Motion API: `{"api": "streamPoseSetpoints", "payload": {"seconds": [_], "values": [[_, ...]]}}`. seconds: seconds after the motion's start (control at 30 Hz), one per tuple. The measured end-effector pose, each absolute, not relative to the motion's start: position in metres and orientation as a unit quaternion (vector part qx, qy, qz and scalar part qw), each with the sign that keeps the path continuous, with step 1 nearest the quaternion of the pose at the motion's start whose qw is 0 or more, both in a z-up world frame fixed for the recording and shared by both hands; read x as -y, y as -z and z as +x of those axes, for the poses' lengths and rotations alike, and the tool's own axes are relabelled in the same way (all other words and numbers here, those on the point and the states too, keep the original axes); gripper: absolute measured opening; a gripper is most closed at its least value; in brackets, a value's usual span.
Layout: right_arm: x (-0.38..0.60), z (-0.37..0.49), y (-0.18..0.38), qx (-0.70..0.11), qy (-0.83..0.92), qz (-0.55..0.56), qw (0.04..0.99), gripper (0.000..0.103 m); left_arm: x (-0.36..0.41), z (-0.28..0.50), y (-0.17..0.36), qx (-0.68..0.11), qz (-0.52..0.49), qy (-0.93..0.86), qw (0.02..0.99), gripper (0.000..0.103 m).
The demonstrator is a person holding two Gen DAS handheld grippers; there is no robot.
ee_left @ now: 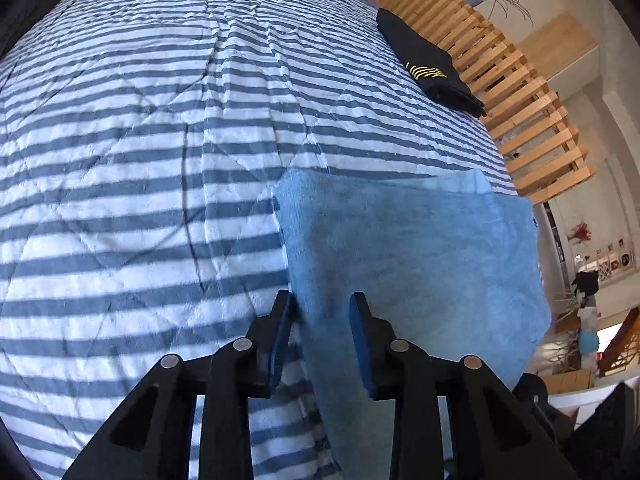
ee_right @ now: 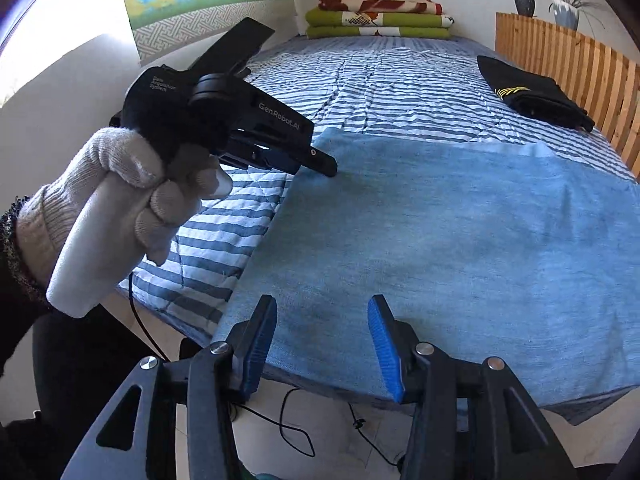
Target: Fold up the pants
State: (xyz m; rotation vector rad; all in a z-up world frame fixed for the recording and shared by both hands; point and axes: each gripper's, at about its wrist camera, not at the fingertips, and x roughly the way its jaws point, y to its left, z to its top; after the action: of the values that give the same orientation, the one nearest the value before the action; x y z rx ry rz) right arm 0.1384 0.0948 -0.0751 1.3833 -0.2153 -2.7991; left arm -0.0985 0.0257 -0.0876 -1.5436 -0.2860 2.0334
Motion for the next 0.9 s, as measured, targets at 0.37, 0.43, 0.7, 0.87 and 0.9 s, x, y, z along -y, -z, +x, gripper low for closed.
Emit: {"api": "streamPoseSetpoints", "payload": {"seconds": [0.37,0.43,0.7,0.87,0.9], "values": [[-0.151,0.080,0.049,0.159,0.847,0.506,0.032,0.047,-0.025,0.015,0.095,0.150,-0.553,-0.760,0.306,0.043],[-0.143,0.058,0.051,0.148,0.834,0.530,0.038,0.047,-0.027,0.022,0.091,0.152,-0.542,-0.772,0.295,0.027],[-0.094,0.000,0.071,0.124,0.773,0.615,0.090,0.047,-0.025,0.037,0.057,0.159,-0.485,-0.803,0.308,0.015],[-0.073,-0.016,0.078,0.057,0.758,0.646,0.069,0.047,-0.029,0.038,0.051,0.167,-0.478,-0.804,0.310,0.013],[-0.073,-0.017,0.081,0.049,0.755,0.650,0.068,0.047,-0.030,0.038,0.050,0.168,-0.477,-0.805,0.310,0.013]]}}
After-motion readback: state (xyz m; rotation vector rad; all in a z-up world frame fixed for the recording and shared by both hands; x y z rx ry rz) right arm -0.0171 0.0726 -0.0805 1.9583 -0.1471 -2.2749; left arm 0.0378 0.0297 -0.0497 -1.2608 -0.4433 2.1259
